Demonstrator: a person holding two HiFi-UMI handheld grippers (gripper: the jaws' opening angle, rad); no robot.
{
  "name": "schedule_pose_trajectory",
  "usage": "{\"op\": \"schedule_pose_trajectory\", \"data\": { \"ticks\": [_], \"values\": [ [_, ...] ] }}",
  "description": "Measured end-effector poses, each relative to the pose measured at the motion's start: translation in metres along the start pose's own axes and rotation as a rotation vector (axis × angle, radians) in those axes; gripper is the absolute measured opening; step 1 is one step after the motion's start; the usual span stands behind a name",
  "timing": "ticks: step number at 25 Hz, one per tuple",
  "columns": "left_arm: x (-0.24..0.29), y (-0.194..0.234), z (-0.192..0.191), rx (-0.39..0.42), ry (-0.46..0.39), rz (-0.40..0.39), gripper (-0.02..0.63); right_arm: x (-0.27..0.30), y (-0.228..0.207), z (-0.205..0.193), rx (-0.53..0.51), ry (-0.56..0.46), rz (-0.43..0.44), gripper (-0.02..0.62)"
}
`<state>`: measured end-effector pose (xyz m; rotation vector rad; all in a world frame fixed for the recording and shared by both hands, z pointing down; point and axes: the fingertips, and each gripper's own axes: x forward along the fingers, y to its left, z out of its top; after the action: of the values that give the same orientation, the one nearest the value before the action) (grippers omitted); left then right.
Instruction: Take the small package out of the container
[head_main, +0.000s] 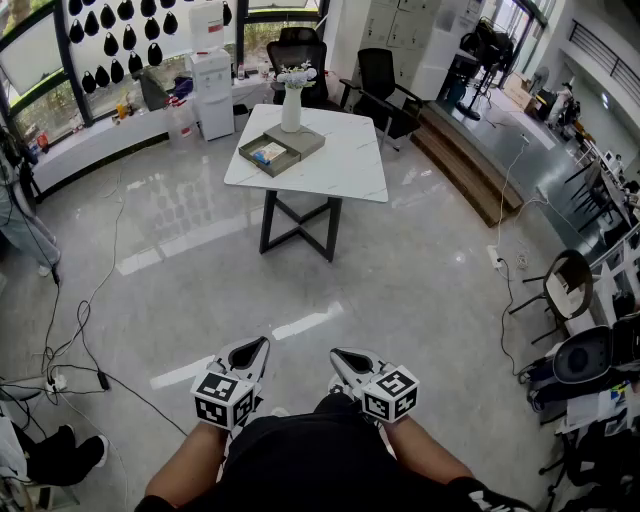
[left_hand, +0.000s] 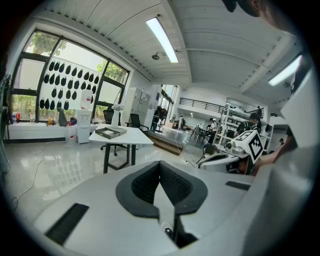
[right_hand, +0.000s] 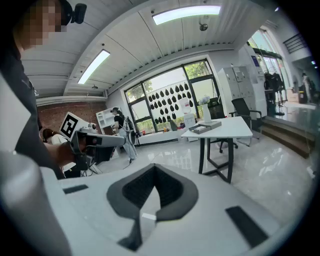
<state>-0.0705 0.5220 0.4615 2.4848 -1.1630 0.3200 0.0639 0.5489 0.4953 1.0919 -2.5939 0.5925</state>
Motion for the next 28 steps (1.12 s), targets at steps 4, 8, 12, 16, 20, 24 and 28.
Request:
{"op": "schedule_pose_trajectory", "data": {
  "ticks": [4, 8, 12, 16, 20, 24, 28],
  "values": [
    [0.001, -0.002, 0.001, 0.002, -0.004, -0.001, 0.003, -0.002, 0.001, 0.000, -0.017, 0.004, 0.002, 0.000],
    [0.000, -0.004, 0.001, 0.006, -0.005, -0.004, 0.003, -0.004, 0.003, 0.002, -0.021, -0.001, 0.006, 0.000],
    [0.001, -0.005, -0.003, 0.006, 0.004, -0.008, 0.003, -0.005, 0.005, 0.003, -0.010, -0.013, 0.013, 0.000],
    [-0.001, -0.004, -0.005, 0.005, 0.008, -0.012, 0.003, -0.004, 0.010, 0.003, 0.042, -0.028, 0.046, 0.000],
    [-0.002, 0.001, -0.009, 0.001, 0.011, -0.008, 0.003, 0.001, 0.011, -0.011, 0.040, 0.013, 0.033, 0.000],
    [-0.008, 0.004, -0.013, -0.006, 0.013, -0.002, 0.003, 0.004, 0.016, -0.015, 0.041, 0.025, 0.037, 0.000],
    [-0.012, 0.013, -0.016, -0.019, 0.016, 0.011, 0.003, 0.011, 0.022, -0.011, 0.024, 0.033, 0.043, 0.000]
  ]
}}
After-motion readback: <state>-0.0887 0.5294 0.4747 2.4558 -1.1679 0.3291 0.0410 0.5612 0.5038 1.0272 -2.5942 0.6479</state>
